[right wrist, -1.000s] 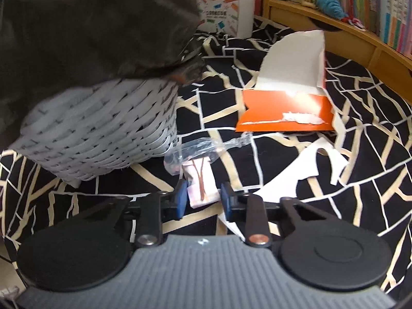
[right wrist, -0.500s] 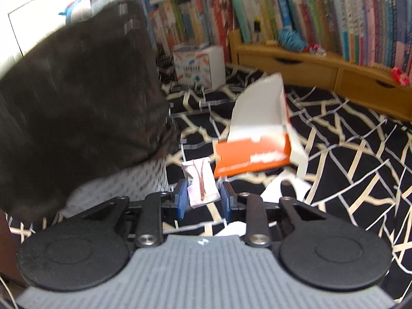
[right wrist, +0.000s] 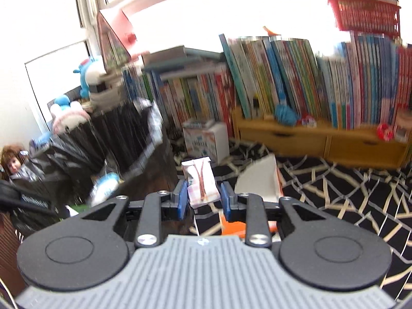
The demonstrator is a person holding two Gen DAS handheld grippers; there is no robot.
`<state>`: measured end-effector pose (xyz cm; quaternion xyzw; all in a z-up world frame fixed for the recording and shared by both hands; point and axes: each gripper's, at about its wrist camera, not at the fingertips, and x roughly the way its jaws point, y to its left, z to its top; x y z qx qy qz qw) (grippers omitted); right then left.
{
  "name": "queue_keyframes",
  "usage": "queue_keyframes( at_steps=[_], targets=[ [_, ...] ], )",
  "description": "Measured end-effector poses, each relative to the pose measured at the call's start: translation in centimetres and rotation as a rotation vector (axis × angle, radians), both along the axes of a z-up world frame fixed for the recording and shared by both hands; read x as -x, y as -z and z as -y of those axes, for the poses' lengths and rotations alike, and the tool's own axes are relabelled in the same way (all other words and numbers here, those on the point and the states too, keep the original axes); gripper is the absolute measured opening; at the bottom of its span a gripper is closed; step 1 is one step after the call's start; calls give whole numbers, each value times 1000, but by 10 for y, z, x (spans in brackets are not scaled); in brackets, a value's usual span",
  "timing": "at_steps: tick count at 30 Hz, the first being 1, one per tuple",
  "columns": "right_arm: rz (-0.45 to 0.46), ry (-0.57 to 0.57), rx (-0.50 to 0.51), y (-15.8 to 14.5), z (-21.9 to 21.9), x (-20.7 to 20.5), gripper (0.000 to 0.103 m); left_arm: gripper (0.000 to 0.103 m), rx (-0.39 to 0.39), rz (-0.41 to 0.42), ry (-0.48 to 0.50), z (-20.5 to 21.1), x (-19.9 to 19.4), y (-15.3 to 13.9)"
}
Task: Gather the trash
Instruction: 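Close the right gripper on the small clear wrapper and lift it, then carry the clear wrapper over the trash bin and open the right gripper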
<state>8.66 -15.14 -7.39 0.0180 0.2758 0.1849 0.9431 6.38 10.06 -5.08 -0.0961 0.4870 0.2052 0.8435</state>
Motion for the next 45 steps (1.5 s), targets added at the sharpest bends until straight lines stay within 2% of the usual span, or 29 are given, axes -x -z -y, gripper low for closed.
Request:
queue_keyframes(
  at_steps=[6, 12, 18, 24, 25, 28, 34, 36, 38, 45],
  targets=[
    [90, -20, -50, -38, -6, 7, 34, 59, 4, 7, -1, 1, -1, 0],
    [150, -119, -88, -68, -30, 8, 34, 59, 8, 13, -1, 0, 0, 1],
    [122, -220, -61, -63, -67, 6, 36, 60, 11, 16, 0, 0, 1, 1],
    [88, -267, -35, -51, -86, 4, 37, 60, 11, 17, -1, 0, 1, 1],
    [83, -271, -31, -50, -87, 5, 38, 60, 11, 16, -1, 0, 2, 1],
    [72, -275, -22, -47, -88, 6, 54, 60, 12, 18, -1, 0, 1, 1],
    [71, -258, -20, -48, -83, 8, 64, 60, 12, 20, -2, 0, 1, 0],
    [71, -234, -22, -49, -78, 6, 68, 60, 12, 20, -2, 0, 1, 0],
    [72, -200, -25, -49, -73, 6, 75, 60, 12, 19, -3, 0, 1, 0],
    [90, -122, -17, -48, -58, 4, 87, 60, 12, 20, -1, 0, 2, 1]
  ],
)
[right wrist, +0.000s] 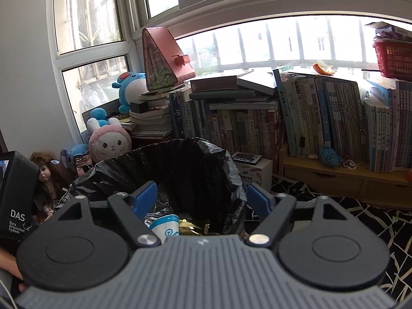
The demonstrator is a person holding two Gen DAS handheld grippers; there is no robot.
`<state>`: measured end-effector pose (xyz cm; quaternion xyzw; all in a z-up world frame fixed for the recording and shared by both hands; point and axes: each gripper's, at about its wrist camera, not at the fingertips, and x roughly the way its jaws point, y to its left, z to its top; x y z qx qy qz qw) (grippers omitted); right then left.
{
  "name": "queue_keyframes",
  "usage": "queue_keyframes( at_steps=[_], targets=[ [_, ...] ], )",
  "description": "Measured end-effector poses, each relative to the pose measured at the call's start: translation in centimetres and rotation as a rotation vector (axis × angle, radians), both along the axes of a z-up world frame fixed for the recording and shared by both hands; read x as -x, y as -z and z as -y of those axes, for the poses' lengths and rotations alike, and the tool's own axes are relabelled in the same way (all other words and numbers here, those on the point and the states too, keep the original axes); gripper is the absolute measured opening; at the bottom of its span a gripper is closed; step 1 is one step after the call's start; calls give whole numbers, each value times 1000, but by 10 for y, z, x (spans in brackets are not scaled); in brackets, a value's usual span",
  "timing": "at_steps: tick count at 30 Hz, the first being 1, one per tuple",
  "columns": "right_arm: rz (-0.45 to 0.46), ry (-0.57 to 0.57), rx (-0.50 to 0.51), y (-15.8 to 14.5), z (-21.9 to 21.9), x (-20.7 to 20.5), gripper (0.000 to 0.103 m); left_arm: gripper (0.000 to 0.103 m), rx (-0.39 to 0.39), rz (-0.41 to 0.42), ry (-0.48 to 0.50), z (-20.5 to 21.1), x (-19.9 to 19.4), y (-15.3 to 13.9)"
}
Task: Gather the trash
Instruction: 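Carry the clear wrapper over the trash bin and open the right gripper, then move the right gripper to the white paper strip on the cloth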
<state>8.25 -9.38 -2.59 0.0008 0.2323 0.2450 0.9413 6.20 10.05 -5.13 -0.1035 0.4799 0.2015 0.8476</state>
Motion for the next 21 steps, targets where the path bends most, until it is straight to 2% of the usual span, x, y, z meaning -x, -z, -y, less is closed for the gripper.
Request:
queue_keyframes(
  at_steps=[11, 14, 21],
  targets=[
    [-13, 165, 15, 12, 44, -6, 93, 60, 0, 0, 0, 0, 0, 0],
    [-30, 217, 20, 19, 58, -9, 96, 60, 0, 0, 0, 0, 0, 0],
    [-108, 337, 59, 48, 92, -14, 97, 60, 0, 0, 1, -1, 1, 0]
  ],
)
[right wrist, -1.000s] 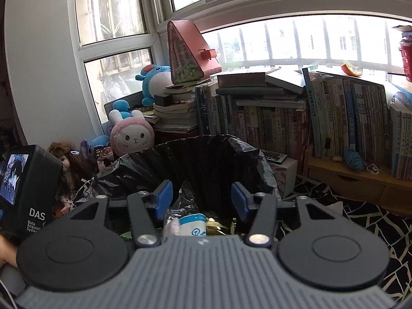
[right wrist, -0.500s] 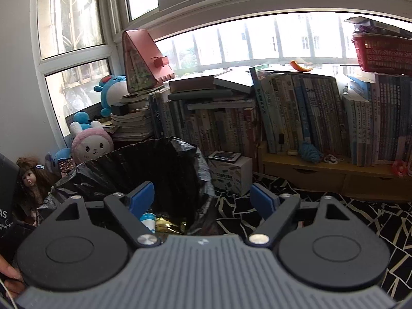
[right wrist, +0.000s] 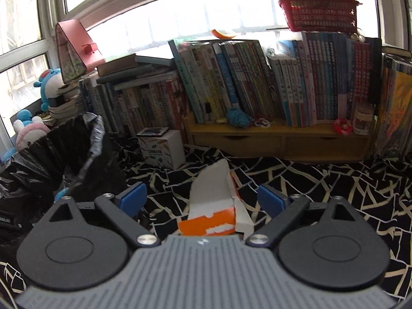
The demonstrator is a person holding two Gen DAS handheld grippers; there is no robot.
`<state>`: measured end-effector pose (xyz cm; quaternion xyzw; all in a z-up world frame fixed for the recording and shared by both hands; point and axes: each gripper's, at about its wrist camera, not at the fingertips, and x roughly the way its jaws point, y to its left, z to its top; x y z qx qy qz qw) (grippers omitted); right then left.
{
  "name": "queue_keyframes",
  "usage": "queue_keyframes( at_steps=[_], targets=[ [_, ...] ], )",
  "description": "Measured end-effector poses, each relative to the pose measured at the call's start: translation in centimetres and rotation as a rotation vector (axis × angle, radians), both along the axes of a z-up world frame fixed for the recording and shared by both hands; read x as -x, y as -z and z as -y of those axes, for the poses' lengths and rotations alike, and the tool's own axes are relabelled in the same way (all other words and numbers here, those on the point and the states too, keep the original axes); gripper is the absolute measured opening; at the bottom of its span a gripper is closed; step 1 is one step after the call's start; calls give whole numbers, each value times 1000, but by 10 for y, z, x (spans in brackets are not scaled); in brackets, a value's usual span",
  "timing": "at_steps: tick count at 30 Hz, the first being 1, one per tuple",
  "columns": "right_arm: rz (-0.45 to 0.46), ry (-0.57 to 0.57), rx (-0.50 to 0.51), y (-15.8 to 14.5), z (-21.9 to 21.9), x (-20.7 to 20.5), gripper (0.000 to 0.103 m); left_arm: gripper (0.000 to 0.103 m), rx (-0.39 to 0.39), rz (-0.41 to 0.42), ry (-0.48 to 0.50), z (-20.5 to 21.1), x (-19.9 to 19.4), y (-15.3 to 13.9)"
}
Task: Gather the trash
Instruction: 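Move the right gripper to the white paper strip on the cloth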
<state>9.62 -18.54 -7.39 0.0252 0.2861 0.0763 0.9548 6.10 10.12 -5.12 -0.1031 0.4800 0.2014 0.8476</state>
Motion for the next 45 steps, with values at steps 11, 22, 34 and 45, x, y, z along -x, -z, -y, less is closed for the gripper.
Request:
queue_keyframes(
  at_steps=[11, 22, 34, 45],
  targets=[
    [-201, -3, 136, 74, 5, 12, 96, 60, 0, 0, 0, 0, 0, 0],
    [-321, -153, 179, 123, -35, 22, 84, 60, -1, 1, 0, 0, 0, 0],
    [-391, -84, 155, 147, -46, 5, 30, 60, -13, 0, 6, 0, 1, -2],
    [-366, -10, 121, 127, -11, 15, 29, 60, -14, 0, 6, 0, 1, -2]
  ],
)
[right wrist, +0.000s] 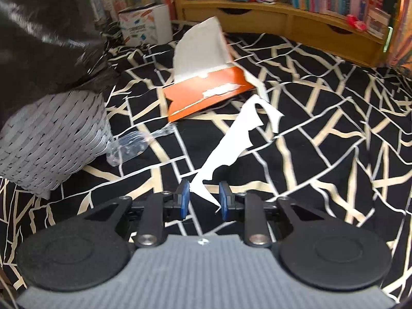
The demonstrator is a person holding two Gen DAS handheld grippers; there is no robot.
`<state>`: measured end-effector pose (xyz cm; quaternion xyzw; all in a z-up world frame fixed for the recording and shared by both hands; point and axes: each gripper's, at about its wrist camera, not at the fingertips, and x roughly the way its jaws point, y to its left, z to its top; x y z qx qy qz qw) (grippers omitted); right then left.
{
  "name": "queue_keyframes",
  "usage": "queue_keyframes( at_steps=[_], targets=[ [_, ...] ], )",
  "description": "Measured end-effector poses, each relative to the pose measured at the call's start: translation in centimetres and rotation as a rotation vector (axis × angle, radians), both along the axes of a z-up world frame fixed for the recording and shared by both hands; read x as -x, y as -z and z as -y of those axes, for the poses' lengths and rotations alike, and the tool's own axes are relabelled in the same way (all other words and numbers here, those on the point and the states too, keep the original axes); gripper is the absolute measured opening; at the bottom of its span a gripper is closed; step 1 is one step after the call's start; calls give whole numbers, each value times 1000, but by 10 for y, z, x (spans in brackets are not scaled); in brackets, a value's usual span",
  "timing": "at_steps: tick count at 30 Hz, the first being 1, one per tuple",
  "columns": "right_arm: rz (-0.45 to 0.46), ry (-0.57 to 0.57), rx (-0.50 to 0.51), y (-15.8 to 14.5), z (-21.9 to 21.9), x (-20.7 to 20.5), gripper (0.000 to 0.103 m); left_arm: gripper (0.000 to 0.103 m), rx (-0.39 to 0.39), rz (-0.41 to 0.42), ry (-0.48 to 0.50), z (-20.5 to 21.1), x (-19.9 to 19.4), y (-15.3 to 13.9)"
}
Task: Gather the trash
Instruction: 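Move the right gripper to the white paper strip on the cloth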
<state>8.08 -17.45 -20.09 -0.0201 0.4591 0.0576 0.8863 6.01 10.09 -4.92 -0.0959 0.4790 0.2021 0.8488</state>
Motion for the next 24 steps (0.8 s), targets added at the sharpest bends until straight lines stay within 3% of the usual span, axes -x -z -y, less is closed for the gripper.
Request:
queue_keyframes(
  at_steps=[2, 4, 13, 20, 24],
  targets=[
    [10, 10, 4, -4, 5, 3, 29, 60, 0, 1, 0, 0, 0, 0],
    [17, 24, 11, -8, 11, 6, 20, 60, 0, 0, 0, 0, 0, 0],
    [31, 109, 23, -18, 37, 15, 21, 60, 0, 2, 0, 0, 0, 0],
    [83, 174, 54, -19, 53, 14, 60, 60, 0, 2, 3, 0, 0, 0],
    [96, 185, 115, -12, 67, 7, 65, 60, -1, 2, 4, 1, 0, 0]
  ],
)
